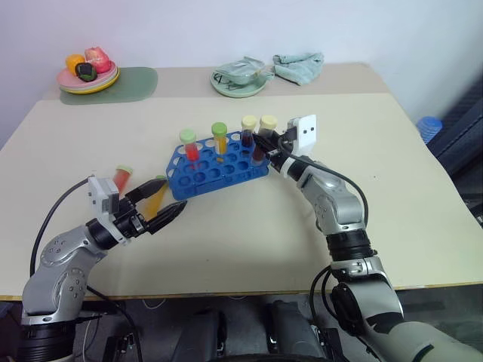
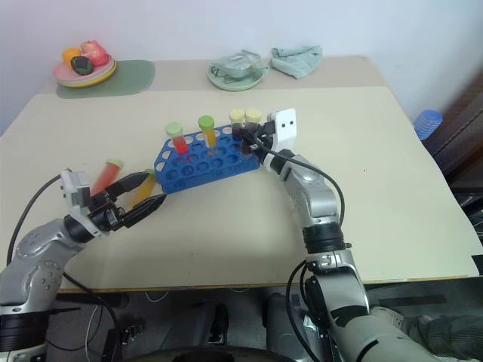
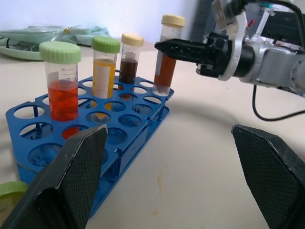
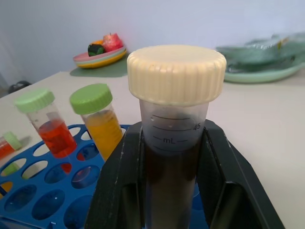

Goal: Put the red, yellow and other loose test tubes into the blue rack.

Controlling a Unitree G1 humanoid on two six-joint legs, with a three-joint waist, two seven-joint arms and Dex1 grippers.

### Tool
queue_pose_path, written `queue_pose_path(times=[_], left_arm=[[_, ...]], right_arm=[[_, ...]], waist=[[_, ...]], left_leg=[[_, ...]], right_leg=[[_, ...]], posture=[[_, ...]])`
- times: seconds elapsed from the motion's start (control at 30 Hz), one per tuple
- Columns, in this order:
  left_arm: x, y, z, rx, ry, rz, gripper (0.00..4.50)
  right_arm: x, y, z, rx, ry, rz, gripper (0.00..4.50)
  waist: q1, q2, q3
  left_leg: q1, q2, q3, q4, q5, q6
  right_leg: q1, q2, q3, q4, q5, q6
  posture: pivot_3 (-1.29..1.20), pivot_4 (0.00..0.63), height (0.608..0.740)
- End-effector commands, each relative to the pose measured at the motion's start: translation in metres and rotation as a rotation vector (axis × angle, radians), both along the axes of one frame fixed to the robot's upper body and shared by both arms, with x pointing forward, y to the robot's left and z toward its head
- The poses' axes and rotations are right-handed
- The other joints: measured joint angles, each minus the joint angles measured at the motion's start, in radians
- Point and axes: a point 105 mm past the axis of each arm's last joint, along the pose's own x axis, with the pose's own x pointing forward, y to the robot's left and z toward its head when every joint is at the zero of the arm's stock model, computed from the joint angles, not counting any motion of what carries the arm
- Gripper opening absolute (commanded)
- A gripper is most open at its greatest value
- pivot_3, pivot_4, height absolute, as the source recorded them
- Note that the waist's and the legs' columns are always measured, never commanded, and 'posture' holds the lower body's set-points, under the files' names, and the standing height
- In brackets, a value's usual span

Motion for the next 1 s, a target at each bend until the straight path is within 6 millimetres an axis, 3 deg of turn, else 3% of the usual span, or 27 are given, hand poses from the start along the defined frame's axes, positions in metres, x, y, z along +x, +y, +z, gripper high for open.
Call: queue_pose_path(times=[0.03, 0.23, 0.47, 0.73, 1.0], left_arm=[[-0.002, 0.000, 0.010, 0.009, -0.053, -0.008, 4.31], [-0.001, 0.001, 0.011, 0.013, -0.054, -0.007, 4.31], [-0.003, 0.003, 0.011, 0.011, -0.052, 0.007, 4.31], [-0.002, 0.017, 0.020, -0.066, -0.059, 0.120, 4.31], [0.005, 0.049, 0.024, 0.030, -0.015, 0.526, 4.31]], right_arm=[[-0.006, 0.004, 0.009, -0.021, -0.091, -0.008, 0.79], [-0.005, 0.005, 0.005, -0.044, -0.113, -0.020, 0.79], [-0.002, 0.002, 0.009, -0.052, -0.136, -0.036, 4.29], [-0.007, -0.008, 0.021, -0.139, -0.206, -0.004, 4.29], [-0.054, -0.048, 0.015, -0.307, -0.162, 0.168, 4.29]], waist=[[0.000, 0.000, 0.000], [0.000, 0.000, 0.000], [0.000, 0.000, 0.000], [0.001, 0.000, 0.000], [0.020, 0.000, 0.000]], left_leg=[[0.000, 0.000, 0.000, 0.000, 0.000, 0.000], [0.000, 0.000, 0.000, 0.000, 0.000, 0.000], [0.000, 0.000, 0.000, 0.000, 0.000, 0.000], [0.000, 0.000, 0.000, 0.000, 0.000, 0.000], [0.000, 0.000, 0.000, -0.001, -0.001, 0.002]], right_leg=[[0.000, 0.000, 0.000, 0.000, 0.000, 0.000], [0.000, 0.000, 0.000, 0.000, 0.000, 0.000], [0.000, 0.000, 0.000, 0.000, 0.000, 0.000], [0.000, 0.000, 0.000, 0.000, 0.000, 0.000], [0.001, 0.000, 0.000, -0.003, 0.000, 0.000]], posture=[[0.00, 0.150, 0.740], [0.00, 0.150, 0.740], [0.00, 0.150, 0.740], [0.00, 0.150, 0.740], [0.00, 0.150, 0.740]])
